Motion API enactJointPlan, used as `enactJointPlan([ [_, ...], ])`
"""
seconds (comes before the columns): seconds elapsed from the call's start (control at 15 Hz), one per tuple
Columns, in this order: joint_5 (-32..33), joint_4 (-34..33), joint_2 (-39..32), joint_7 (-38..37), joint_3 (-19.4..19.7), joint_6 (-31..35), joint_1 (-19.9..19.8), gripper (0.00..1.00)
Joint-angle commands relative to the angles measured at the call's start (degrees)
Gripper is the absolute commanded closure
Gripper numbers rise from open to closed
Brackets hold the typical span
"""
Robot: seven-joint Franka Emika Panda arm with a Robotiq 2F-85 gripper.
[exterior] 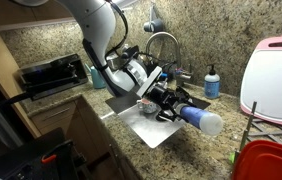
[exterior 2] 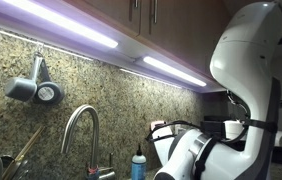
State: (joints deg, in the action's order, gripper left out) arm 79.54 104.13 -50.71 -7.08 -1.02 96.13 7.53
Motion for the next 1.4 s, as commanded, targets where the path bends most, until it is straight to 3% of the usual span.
enactJointPlan([
  [0.0, -0.15, -0.52, -0.18, -0.99, -0.31, -5.67, 1.12, 0.67],
  [0.6, -0.17, -0.48, -0.79, -0.83, -1.10, -12.21, 1.42, 0.67],
  [1.0, 0.43, -0.33, -1.25, 0.00, -2.02, -10.39, 0.48, 0.67],
  [1.07, 0.40, -0.33, -1.31, 0.01, -2.15, -10.32, 0.47, 0.42],
  [1.33, 0.39, -0.33, -1.98, 0.02, -2.25, -10.30, 0.46, 0.42],
])
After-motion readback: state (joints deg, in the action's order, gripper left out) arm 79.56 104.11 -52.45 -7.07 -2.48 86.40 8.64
